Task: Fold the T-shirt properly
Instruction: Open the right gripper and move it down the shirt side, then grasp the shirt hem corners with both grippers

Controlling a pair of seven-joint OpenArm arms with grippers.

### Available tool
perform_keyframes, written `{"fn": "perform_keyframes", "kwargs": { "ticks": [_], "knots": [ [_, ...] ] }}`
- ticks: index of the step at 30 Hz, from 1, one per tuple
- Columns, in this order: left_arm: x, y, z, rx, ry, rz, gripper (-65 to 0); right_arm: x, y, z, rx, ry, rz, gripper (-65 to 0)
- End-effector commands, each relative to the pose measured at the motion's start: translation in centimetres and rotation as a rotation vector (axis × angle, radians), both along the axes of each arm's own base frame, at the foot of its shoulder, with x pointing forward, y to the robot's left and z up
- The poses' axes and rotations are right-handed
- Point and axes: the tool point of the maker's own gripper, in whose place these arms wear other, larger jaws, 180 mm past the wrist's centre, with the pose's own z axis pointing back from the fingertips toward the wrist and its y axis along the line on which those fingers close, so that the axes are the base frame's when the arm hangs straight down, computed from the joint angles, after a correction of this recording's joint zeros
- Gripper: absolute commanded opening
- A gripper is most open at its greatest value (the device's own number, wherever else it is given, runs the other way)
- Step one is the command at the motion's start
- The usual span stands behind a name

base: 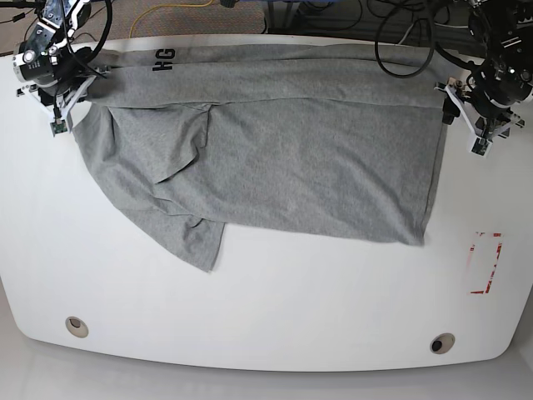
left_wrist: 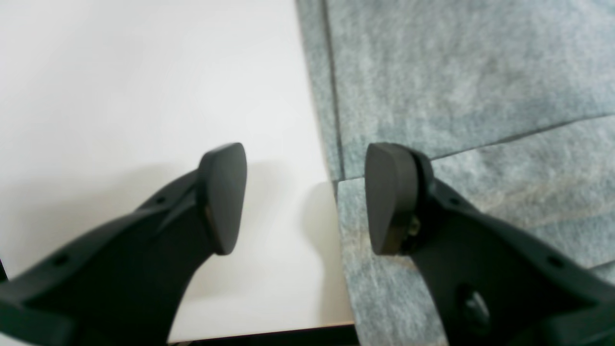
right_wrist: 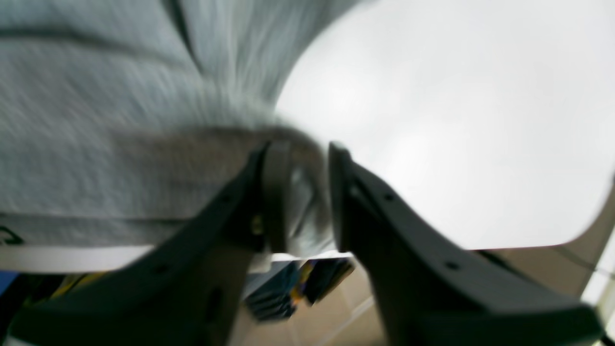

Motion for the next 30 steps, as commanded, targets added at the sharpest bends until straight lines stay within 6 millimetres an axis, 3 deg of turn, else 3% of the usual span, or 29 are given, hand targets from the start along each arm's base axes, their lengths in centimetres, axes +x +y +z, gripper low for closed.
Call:
{"fn": "perform_keyframes", "kwargs": {
  "ticks": [1,5,8,15,23,30],
  "knots": [
    [1.9,0.2,1.8,0.014,-0.070,-0.008,-28.5,1.5,0.0,1.7,-0.025,-0.059,0.019,-34.2],
    [3.3,0.2,2.7,0.012,-0.110,-0.006,-28.5,4.1,0.4,2.6,-0.022,-0.117,0.035,-19.2],
    [5.3,0.3,4.2,0.016,-0.170,-0.002,-28.3,5.5,0.6,2.9,-0.008,-0.146,0.035,-14.6],
    [9.7,0.5,7.3,-0.006,-0.286,0.016,-28.1,10.6,0.9,2.6,0.076,-0.198,0.034,-15.4],
    [14.4,2.0,7.7,-0.129,-0.329,0.145,-28.1,16.5,0.5,2.3,0.117,-0.216,0.037,-15.4],
    [16.9,2.0,8.3,-0.185,-0.344,0.176,-28.1,20.9,0.5,0.8,0.185,-0.249,0.020,-15.2]
  ]
}}
